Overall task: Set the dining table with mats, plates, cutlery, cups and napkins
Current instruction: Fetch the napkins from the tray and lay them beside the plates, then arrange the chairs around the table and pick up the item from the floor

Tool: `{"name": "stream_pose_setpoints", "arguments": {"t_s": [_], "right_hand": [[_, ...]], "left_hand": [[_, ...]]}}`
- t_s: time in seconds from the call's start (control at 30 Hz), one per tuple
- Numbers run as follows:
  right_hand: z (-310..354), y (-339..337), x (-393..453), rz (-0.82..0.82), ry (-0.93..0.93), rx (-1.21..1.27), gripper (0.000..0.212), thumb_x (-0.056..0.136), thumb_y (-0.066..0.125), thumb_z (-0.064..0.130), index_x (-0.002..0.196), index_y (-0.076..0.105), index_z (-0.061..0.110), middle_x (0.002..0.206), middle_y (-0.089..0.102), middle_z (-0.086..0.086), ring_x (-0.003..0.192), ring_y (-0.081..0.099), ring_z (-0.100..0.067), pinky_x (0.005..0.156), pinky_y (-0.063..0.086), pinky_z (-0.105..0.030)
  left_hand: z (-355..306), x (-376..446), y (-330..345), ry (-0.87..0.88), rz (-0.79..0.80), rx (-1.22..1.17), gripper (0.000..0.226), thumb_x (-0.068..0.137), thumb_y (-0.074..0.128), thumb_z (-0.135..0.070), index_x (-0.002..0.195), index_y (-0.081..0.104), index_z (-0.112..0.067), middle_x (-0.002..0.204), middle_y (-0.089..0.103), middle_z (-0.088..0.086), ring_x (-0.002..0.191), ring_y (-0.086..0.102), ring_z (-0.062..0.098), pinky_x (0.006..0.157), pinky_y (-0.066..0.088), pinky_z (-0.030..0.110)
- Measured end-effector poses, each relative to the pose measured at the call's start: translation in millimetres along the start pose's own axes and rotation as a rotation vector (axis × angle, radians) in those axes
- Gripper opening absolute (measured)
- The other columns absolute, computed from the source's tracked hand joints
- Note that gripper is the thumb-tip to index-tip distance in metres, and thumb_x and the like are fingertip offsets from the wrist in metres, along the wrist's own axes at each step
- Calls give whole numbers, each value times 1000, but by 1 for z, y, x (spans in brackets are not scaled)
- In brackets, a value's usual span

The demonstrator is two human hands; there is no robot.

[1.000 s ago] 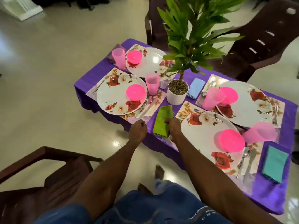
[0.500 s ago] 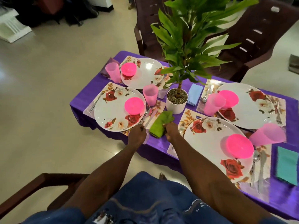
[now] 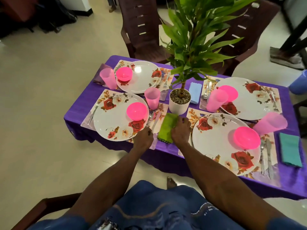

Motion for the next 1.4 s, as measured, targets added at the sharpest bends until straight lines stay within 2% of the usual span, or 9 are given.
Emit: {"name": "stream_pose_setpoints", "arguments": {"t_s": [0.13, 0.2, 0.3, 0.53, 0.67, 0.8, 0.97, 1.13, 1.4], "right_hand": [[5, 14, 2, 249, -204, -201, 58, 87, 51, 10, 143, 37, 16, 155, 23, -7, 139, 22, -36, 109, 26, -55], [3, 22, 4, 388, -193, -257, 56, 91, 48, 12, 145, 34, 17, 160, 15, -4, 146, 11, -34, 111, 20, -60], [3, 23, 9, 445, -156, -293, 58, 92, 45, 11, 148, 30, 17, 162, 9, -4, 149, 5, -34, 114, 16, -61], [9, 9, -8, 168, -93, -239, 67, 84, 54, 9, 145, 29, 5, 152, 25, -18, 138, 25, -38, 110, 28, -54], [7, 10, -34, 8, -122, -242, 54, 78, 55, 5, 131, 44, 2, 129, 46, -18, 117, 44, -37, 98, 39, -46], [19, 27, -67, -18, -278, -246, 32, 75, 55, 0, 107, 55, 0, 104, 55, -20, 94, 52, -38, 81, 44, -44], [46, 51, -117, 111, -462, -224, 25, 71, 59, -2, 96, 58, -3, 91, 59, -22, 83, 57, -40, 72, 46, -45], [50, 69, -166, 340, -458, -209, 26, 89, 50, 7, 115, 51, 3, 115, 53, -19, 99, 57, -41, 77, 45, -45], [47, 103, -269, 582, -648, -347, 28, 94, 44, 10, 121, 51, 5, 124, 53, -16, 106, 59, -38, 84, 48, -41]], "left_hand": [[-2, 1, 2, 65, 44, 41, 20, 94, 50, -21, 96, 66, -9, 94, 70, 12, 86, 63, 32, 72, 50, 39], [-2, 1, 3, 87, 68, 45, 20, 94, 50, -20, 96, 66, -9, 95, 70, 12, 86, 63, 33, 71, 47, 37], [0, 5, 2, 124, 95, 57, 20, 94, 50, -18, 96, 66, -8, 97, 71, 13, 88, 63, 34, 70, 46, 38], [6, 4, -1, 174, 89, 88, 20, 94, 48, -19, 96, 64, -7, 95, 69, 15, 87, 62, 36, 67, 44, 38], [10, -9, -3, 211, 29, 124, 19, 96, 47, -21, 95, 61, -8, 93, 68, 18, 87, 62, 40, 64, 36, 36], [19, -31, -1, 223, 18, 157, 19, 97, 45, -20, 97, 60, -8, 96, 67, 16, 90, 62, 38, 67, 42, 39], [51, -72, -2, 116, -31, 152, 20, 98, 44, -21, 95, 60, -10, 93, 68, 11, 88, 64, 33, 70, 48, 41], [84, -126, -2, -27, -52, 158, 18, 97, 44, -20, 92, 58, -11, 94, 68, 14, 88, 64, 34, 74, 48, 40], [149, -262, 2, -354, -96, 171, 22, 95, 42, -18, 103, 62, -11, 100, 68, 14, 91, 64, 36, 76, 49, 38]]}}
Point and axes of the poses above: each hand's wrist, its own x-axis towards the middle knuckle, its own y-axis out of the palm, z = x × y, the point moved 6 cm from there along x, towards the middle knuckle
